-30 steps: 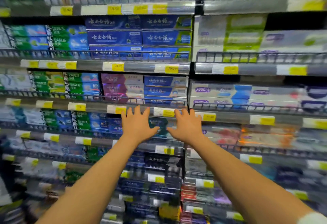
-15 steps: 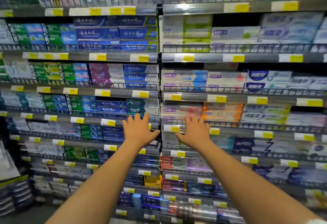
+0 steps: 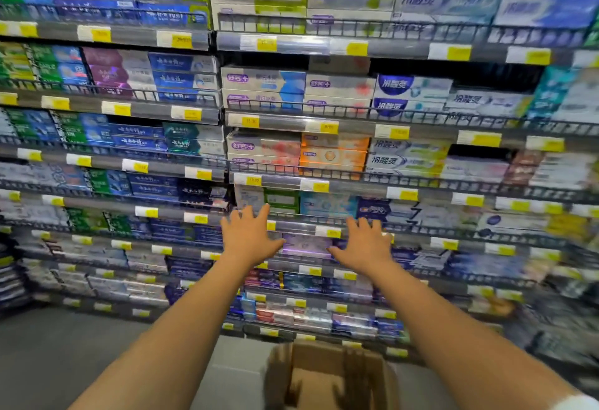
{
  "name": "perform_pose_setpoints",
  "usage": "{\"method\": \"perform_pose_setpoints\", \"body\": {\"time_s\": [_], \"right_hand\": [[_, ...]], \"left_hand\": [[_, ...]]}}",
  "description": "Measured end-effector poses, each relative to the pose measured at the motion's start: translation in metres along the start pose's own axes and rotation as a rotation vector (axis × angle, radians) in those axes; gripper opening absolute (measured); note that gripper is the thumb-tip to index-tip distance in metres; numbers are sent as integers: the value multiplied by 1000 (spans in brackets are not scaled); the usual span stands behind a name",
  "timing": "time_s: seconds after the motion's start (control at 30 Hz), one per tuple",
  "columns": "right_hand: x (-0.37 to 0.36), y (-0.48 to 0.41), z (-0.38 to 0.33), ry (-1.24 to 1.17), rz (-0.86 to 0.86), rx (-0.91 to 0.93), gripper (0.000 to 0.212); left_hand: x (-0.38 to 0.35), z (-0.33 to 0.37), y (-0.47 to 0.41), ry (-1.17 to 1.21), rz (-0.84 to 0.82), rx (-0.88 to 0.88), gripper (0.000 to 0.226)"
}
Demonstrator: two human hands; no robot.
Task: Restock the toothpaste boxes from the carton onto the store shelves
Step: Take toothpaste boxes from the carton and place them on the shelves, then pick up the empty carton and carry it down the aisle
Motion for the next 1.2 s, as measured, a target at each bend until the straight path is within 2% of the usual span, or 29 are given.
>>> {"method": "perform_pose_setpoints", "body": {"time_s": [0.23, 0.37, 0.5, 0.77, 0.93, 1.07, 1.2], "right_hand": [[-101, 18, 93, -35, -156, -44, 84], [-166, 15, 119, -22, -271, -58, 84], [-237, 5, 134, -51, -339, -87, 81], [-408, -18, 156, -11, -554, -175, 76], [-549, -11, 163, 0, -682, -175, 87], [-666, -15, 169, -38, -691, -187, 90], [-779, -19, 177, -47, -665, -234, 99]], "left_hand": [[-117, 51, 19, -2, -156, 31, 91], [-184, 51, 16, -26, -262, 56, 91], [-250, 39, 4, 2, -289, 73, 91], [-412, -3, -25, 11, -456, 123, 88], [-542, -43, -17, 23, -563, 183, 88], [-654, -88, -3, 8, -613, 260, 93], [-758, -138, 5, -2, -584, 388, 93]]}}
Point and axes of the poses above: each hand's wrist, its own y-axis away from the middle knuckle, its own x-axis out of the back of the hand, z = x × y, the point moved 10 cm from there along -y, towards the middle knuckle, and after that the axes turned 15 degrees about y, right-handed, at the moved point
